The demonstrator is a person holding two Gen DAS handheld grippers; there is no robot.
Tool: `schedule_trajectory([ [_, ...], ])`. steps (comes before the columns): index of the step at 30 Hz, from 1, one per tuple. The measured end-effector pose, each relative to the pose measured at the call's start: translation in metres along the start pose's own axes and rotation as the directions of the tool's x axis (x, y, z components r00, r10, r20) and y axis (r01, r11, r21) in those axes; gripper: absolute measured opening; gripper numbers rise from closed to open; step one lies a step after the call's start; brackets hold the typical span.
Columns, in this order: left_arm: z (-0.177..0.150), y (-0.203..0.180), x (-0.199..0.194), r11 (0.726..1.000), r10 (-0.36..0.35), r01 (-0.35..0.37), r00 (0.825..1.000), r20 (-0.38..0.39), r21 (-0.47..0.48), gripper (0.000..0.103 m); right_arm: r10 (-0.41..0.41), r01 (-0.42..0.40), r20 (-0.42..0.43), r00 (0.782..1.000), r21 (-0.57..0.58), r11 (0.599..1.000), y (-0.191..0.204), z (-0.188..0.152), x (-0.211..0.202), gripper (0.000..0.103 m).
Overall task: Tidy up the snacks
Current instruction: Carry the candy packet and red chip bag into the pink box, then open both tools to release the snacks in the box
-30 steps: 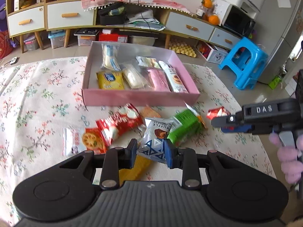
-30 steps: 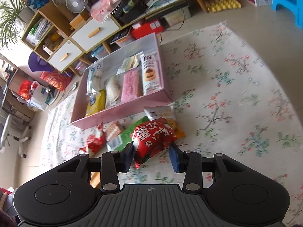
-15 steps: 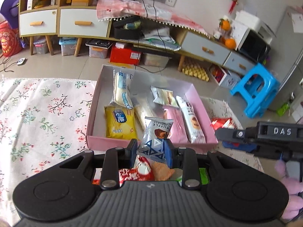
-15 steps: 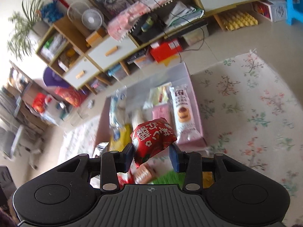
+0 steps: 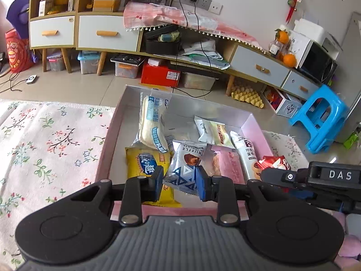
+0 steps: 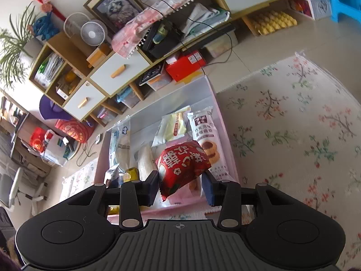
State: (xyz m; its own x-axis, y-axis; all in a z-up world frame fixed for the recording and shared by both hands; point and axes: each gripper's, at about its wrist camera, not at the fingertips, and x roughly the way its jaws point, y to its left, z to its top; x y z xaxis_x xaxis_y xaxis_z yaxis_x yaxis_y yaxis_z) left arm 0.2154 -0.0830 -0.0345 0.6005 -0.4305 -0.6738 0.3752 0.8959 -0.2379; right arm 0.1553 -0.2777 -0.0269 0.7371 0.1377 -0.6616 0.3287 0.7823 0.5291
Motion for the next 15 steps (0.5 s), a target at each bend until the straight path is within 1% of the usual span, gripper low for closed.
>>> schedule_trajectory([
  [6, -0.003, 0.001, 0.008, 1.000, -0.006, 0.006, 1.000, -0.011, -0.013, 0.028, -0.018, 0.018, -0.005, 1.000, -0.003, 1.000, 0.001, -0.002, 0.011, 0.042],
  [10, -0.004, 0.000, 0.008, 1.000, 0.009, -0.009, 1.000, -0.006, 0.007, 0.029, -0.022, 0.022, -0.007, 1.000, 0.000, 1.000, 0.000, -0.003, 0.015, 0.044],
  [12, -0.004, -0.001, 0.007, 1.000, 0.018, -0.018, 1.000, -0.002, 0.015, 0.034, -0.027, 0.027, -0.002, 1.000, 0.008, 1.000, 0.000, -0.003, 0.014, 0.053],
  [13, -0.004, -0.001, 0.007, 1.000, 0.015, -0.015, 1.000, -0.006, 0.018, 0.036, -0.025, 0.025, 0.000, 1.000, 0.015, 1.000, -0.001, -0.003, 0.013, 0.055],
  [15, -0.005, -0.001, 0.006, 1.000, 0.008, -0.007, 1.000, -0.013, 0.019, 0.043, -0.021, 0.021, 0.001, 1.000, 0.027, 0.999, -0.002, -0.001, 0.011, 0.063],
])
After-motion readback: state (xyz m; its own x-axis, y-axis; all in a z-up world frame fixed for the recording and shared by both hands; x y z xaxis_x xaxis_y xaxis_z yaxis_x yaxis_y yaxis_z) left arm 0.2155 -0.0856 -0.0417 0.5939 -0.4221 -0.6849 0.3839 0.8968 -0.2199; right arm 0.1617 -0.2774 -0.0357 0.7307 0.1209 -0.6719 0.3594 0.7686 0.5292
